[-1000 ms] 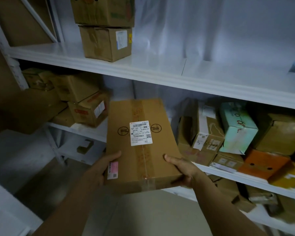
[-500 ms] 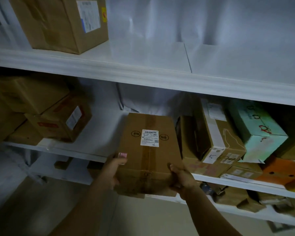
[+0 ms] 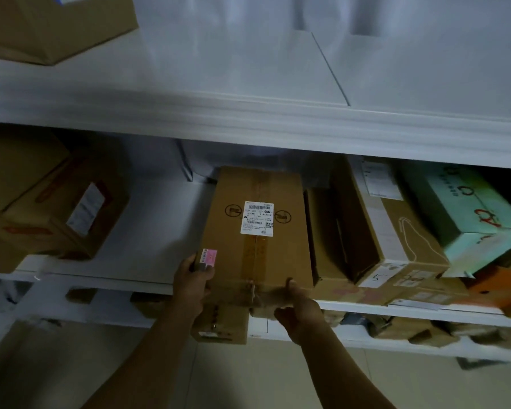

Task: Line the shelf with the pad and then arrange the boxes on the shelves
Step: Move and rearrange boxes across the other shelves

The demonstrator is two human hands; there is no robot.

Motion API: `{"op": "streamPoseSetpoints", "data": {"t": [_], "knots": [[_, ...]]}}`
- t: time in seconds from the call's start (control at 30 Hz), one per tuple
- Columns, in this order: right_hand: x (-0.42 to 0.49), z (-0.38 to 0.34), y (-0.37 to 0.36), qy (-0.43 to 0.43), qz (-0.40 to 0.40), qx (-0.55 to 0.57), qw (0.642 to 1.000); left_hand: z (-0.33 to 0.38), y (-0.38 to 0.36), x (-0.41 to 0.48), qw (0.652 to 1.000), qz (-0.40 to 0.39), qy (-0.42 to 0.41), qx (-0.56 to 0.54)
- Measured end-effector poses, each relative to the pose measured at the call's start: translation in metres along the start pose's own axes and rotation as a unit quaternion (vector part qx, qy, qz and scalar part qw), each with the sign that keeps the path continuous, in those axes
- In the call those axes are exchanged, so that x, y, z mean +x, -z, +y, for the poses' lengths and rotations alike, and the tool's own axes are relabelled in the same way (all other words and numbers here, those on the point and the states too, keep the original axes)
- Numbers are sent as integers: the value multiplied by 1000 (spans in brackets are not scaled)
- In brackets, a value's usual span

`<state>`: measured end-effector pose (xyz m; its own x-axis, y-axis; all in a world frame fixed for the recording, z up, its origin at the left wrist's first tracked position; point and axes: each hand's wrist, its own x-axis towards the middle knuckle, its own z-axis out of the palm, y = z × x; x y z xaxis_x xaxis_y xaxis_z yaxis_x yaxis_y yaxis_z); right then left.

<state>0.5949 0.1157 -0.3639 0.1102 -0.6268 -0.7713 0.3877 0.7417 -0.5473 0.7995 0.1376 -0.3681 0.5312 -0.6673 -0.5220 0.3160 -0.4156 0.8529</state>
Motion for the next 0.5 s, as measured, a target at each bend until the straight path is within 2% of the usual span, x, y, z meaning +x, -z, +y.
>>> {"op": "streamPoseSetpoints", "data": {"t": [0.3, 0.5], "knots": [[23, -20, -3, 17, 37, -84, 996, 1, -20, 7, 999, -25, -20, -5], [28, -24, -2, 11, 25, -90, 996, 2, -24, 9, 999, 5, -38, 22]]}}
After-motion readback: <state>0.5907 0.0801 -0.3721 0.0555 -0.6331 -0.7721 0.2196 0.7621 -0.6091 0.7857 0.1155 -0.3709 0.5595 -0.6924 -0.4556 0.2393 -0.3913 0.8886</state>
